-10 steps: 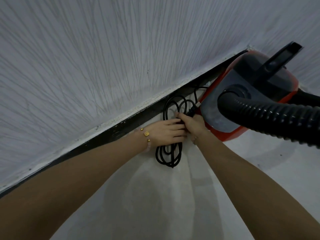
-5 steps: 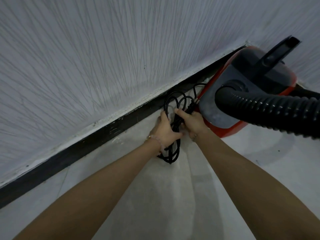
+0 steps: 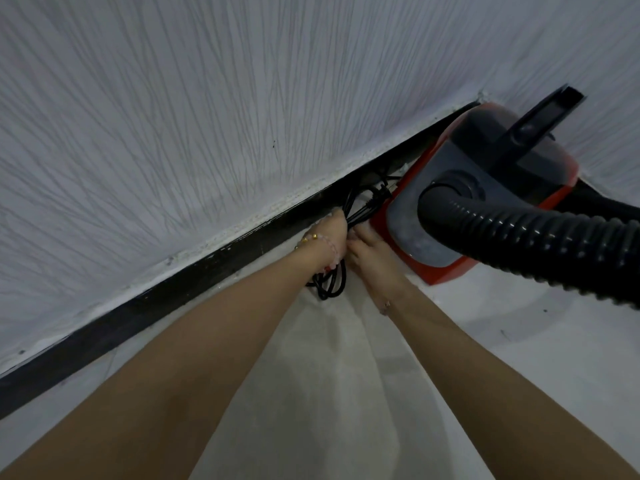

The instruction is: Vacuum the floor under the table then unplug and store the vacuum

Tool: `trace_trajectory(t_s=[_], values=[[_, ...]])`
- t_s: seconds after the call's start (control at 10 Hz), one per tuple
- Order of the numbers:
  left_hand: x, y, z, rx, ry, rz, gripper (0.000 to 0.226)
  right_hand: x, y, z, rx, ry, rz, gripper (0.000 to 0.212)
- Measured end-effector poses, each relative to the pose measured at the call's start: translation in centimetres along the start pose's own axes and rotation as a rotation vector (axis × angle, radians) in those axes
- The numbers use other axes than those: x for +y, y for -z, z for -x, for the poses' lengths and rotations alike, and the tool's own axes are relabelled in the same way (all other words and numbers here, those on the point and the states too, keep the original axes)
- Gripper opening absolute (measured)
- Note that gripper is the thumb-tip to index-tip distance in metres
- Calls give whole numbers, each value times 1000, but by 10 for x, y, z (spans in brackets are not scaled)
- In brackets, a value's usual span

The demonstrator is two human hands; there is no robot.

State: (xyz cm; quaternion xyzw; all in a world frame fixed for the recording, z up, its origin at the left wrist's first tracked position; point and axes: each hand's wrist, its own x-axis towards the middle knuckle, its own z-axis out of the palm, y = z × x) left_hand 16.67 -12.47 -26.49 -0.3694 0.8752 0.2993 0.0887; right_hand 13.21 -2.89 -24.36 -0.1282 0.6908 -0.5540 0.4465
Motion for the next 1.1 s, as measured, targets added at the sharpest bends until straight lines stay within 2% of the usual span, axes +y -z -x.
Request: trace_trajectory(t_s=[0.1, 0.2, 0.3, 0.4, 0.5, 0.6, 0.7, 0.8, 0.9, 1.1], values=[[1, 2, 0, 20, -40, -68, 43, 6, -3, 6, -8, -1, -1, 31], [-6, 6, 0, 55, -93, -128, 40, 15, -5, 8, 32, 11, 60, 35], [-13, 10, 3, 23, -130, -189, 42, 19, -4, 8, 35, -29, 78, 46], [-9, 7, 9, 92, -143, -379, 52, 22, -2, 14, 38, -69, 90, 43], [-5, -10, 19, 257, -172, -488, 65, 27, 13, 24, 69, -116, 104, 37], [-13, -14, 23, 313, -217, -602, 61, 34, 32, 32, 87, -133, 167, 35], [-17, -11, 32, 346, -268, -550, 81, 41, 55, 43, 110, -138, 271, 35], [-21, -5, 42, 374, -317, -507, 86, 42, 66, 49, 93, -110, 345, 32], [-29, 3, 61, 323, -353, -513, 83, 35, 77, 60, 45, -86, 403, 30], [-16, 53, 140, 152, -224, -350, 41, 7, 109, 135, 91, -187, 431, 22]])
